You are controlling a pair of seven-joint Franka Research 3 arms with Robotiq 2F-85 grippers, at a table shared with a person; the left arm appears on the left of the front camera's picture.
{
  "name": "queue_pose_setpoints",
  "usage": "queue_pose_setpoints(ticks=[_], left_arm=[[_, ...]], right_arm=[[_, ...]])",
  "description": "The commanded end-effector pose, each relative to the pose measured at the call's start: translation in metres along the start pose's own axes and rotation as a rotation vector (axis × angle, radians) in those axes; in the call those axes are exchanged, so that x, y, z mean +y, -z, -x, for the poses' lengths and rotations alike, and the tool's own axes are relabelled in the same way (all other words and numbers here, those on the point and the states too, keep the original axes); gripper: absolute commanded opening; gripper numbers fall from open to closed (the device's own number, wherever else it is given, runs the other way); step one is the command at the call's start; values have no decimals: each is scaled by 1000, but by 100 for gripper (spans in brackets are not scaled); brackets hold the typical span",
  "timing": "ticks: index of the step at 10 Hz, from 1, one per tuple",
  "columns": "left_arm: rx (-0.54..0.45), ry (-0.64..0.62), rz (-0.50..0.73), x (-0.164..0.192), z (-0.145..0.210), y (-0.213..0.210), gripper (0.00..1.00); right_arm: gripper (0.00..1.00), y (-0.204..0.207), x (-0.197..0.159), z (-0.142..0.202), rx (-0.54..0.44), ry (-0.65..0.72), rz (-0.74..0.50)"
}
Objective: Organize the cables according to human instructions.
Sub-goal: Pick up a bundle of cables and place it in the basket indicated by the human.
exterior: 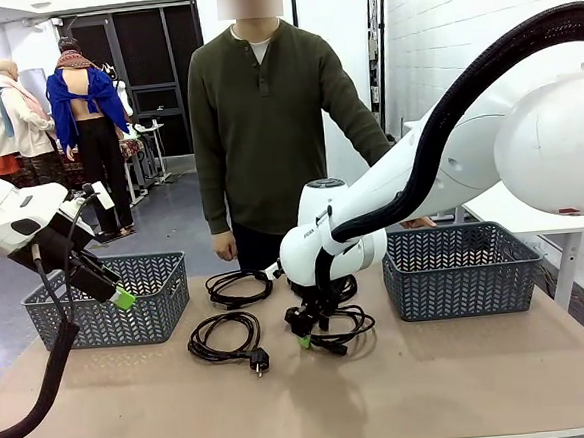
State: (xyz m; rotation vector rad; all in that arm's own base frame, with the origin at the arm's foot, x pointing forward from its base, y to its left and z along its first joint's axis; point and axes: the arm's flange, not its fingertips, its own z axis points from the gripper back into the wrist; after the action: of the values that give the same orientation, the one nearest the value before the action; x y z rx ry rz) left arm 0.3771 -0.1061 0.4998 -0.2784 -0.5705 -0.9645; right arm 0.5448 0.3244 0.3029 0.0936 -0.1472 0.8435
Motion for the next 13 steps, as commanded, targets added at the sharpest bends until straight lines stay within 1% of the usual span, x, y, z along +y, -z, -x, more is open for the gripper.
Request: queue_pose_setpoints(ticks=[1, 2, 4, 7, 9, 10, 11, 13], left_arm=[[-15, 5, 21, 1, 2, 0, 100], [-15, 5, 21, 1, 2, 0, 100], [-15, 5, 21, 1, 2, 0, 100], [-15, 5, 21, 1, 2, 0, 100], [-15, 5, 21, 1, 2, 0, 100], [-15, 5, 21, 1, 2, 0, 100], [-15, 5, 21, 1, 2, 0, 100], [-15, 5, 21, 1, 2, 0, 100]], right_arm=[[2, 3, -2, -9, 4, 23, 34], [0, 4, -3, -9, 8, 25, 30], [0, 6, -2, -10, 16, 35, 17], [0, -2, 13, -8, 46, 70, 28], [0, -25, 25, -5, 67, 152, 128], [0, -40, 31, -4, 67, 162, 127], [0, -53, 36, -3, 60, 140, 142], [0, -87, 40, 1, 48, 54, 97]])
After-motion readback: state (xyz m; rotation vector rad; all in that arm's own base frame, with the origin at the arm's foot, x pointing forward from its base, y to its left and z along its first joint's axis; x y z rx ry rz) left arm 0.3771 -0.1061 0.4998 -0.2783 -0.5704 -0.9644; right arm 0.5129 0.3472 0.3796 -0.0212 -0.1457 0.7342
